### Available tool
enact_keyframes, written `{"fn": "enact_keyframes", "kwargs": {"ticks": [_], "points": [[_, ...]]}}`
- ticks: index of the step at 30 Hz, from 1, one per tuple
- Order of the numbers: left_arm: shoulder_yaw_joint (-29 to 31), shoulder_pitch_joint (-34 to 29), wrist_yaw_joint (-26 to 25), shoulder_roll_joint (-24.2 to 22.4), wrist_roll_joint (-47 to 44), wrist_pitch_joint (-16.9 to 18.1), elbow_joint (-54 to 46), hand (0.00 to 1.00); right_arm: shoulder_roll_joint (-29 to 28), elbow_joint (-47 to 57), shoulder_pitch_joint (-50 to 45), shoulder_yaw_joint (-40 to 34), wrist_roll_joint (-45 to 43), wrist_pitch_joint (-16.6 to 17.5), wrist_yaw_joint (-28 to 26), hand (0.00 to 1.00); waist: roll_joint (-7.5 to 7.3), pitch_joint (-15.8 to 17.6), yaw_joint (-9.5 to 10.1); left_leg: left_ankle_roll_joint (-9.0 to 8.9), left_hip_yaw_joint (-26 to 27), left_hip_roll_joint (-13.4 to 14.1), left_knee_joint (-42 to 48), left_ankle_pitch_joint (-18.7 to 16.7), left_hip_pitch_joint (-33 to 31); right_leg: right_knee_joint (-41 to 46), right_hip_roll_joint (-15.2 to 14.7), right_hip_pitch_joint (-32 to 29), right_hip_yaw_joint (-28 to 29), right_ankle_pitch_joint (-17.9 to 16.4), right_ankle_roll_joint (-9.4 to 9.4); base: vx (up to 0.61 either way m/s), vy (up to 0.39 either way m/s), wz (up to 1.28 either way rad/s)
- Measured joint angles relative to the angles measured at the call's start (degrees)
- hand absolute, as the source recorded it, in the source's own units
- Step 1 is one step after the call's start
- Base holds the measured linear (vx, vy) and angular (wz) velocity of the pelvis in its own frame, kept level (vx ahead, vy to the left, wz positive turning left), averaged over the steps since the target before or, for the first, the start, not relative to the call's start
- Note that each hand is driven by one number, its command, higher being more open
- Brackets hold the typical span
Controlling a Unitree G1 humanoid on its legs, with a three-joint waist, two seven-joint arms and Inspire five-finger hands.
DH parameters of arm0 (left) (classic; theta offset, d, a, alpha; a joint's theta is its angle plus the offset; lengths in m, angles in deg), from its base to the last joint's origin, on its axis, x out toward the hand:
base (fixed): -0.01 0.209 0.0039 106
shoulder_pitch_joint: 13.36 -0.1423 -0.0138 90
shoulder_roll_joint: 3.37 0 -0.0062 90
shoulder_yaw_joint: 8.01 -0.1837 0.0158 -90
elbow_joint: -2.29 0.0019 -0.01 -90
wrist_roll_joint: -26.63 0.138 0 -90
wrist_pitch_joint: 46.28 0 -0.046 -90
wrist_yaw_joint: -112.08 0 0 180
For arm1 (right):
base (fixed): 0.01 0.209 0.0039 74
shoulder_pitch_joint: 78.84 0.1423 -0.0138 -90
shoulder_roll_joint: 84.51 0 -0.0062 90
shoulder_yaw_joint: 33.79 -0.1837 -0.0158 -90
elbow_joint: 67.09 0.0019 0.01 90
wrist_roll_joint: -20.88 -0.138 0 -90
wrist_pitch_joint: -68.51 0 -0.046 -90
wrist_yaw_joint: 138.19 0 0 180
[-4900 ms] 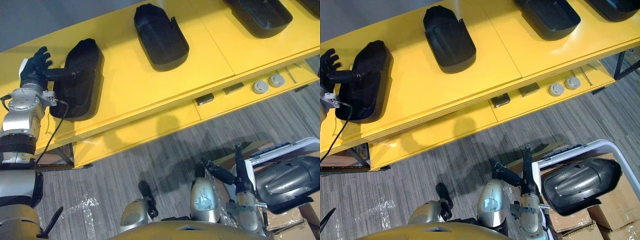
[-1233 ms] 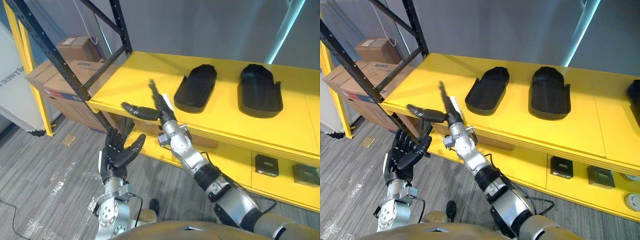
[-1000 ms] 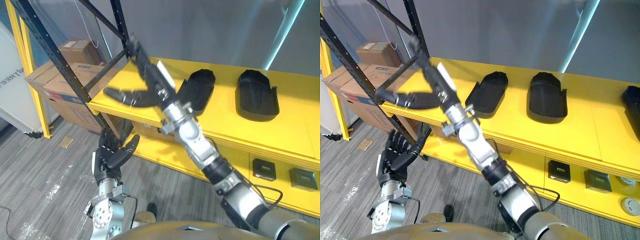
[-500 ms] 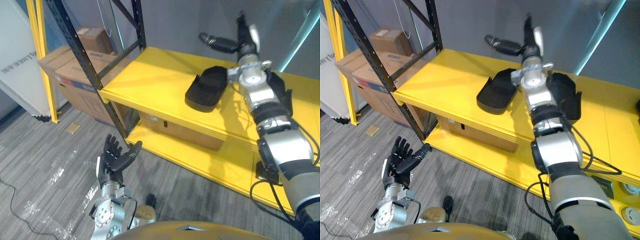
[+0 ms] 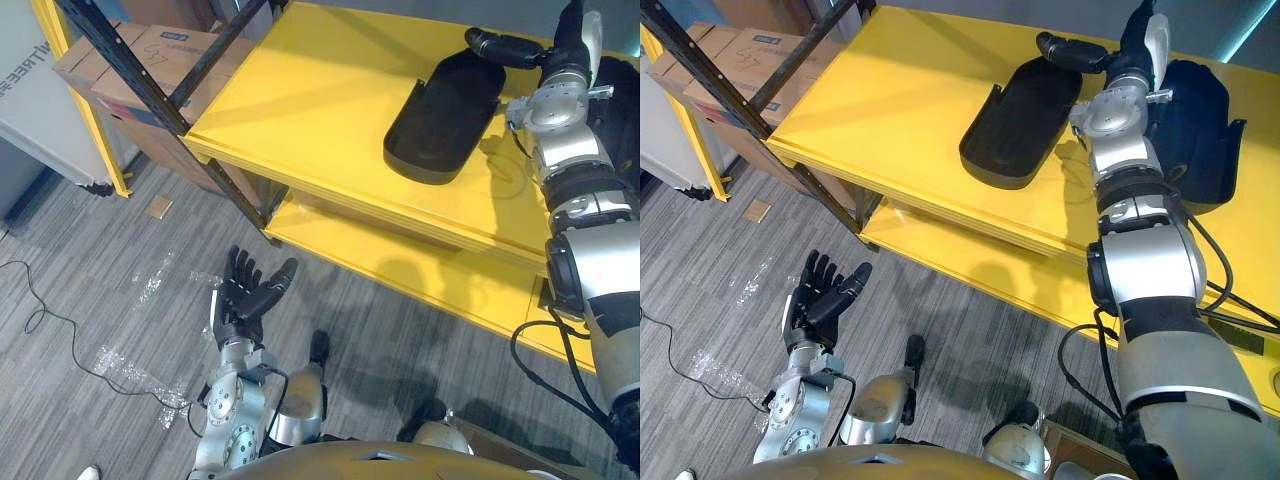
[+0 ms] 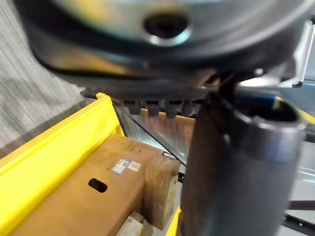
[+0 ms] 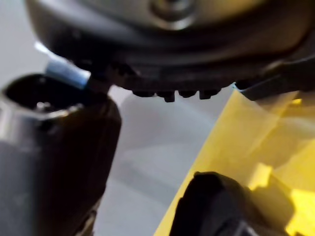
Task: Walk over and take three plastic housings, then place them on the shelf
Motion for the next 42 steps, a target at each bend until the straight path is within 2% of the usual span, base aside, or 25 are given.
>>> {"fn": "enact_keyframes", "kwargs": {"ticks": [3, 6, 12, 20, 27, 37, 42], "points": [[-0.47, -0.06, 0.10, -0.03, -0.17, 0.00, -0.55, 1.00, 0.01, -1.63, 1.92, 0.43, 0.05, -0.09, -1.80, 1.00, 0.66, 0.66, 0.03, -0.10, -0.01, 0.04, 0.00, 0.25, -0.08, 3.55, -1.00, -1.63, 0.61, -1.82, -0.28, -0.06, -0.029, -0.03], [-0.44, -0.15, 0.14, -0.03, -1.32, -0.01, -1.15, 1.00, 0.04, -1.83, 2.18, 0.44, 0.04, -0.31, -3.35, 1.00, 0.72, 0.69, 0.65, -0.25, 0.00, -0.10, 0.00, 0.48, -0.08, 7.09, -2.23, -3.28, 1.35, -3.98, -0.53, -0.07, -0.029, -0.04], [-0.46, -0.13, 0.13, -0.04, -2.16, -0.82, -1.87, 1.00, 0.07, -1.92, 3.06, 1.25, -0.02, -0.31, -8.58, 1.00, 1.32, 1.35, 0.96, -0.42, -0.16, -0.66, -0.01, 0.90, -0.04, 10.73, -3.65, -4.41, 1.48, -5.91, -1.05, -0.05, -0.022, 0.03], [-0.45, -1.17, 0.06, -0.03, -2.13, -2.18, -4.16, 1.00, 0.06, -1.91, 3.50, 3.03, -0.02, -1.46, -14.42, 1.00, 1.29, 1.43, 1.27, -0.42, -0.27, -0.67, -0.01, 0.91, 0.13, 12.10, -4.26, -4.57, 1.49, -6.06, -0.83, -0.01, -0.007, 0.01], [-0.45, -1.30, -1.06, -0.03, -2.10, -2.35, -4.16, 1.00, 0.06, -1.91, 3.51, 5.05, 0.07, -2.65, -17.02, 1.00, 1.30, 1.44, 1.07, -0.43, 0.15, -0.57, -0.03, 0.90, 0.64, 12.33, -4.25, -4.48, 1.89, -6.11, -0.89, -0.01, -0.011, -0.03], [-0.46, -1.31, -1.05, -0.02, -2.09, -2.35, -4.16, 1.00, -0.07, -1.91, 3.50, 7.22, -0.01, -2.40, -16.60, 1.00, 1.31, 1.44, 1.12, -0.43, 0.18, -0.54, -0.03, 0.90, 0.63, 12.37, -4.23, -4.47, 1.87, -6.10, -0.89, 0.00, 0.000, 0.00], [-0.46, -1.25, -1.09, -0.02, -2.08, -2.35, -4.16, 1.00, -0.57, -1.77, 3.50, 7.20, 0.02, -0.55, -11.61, 1.00, 1.31, 1.43, 1.13, -0.43, 0.19, -0.54, -0.03, 0.90, 0.62, 12.33, -4.21, -4.46, 1.86, -6.09, -0.88, 0.00, 0.000, 0.00]]}}
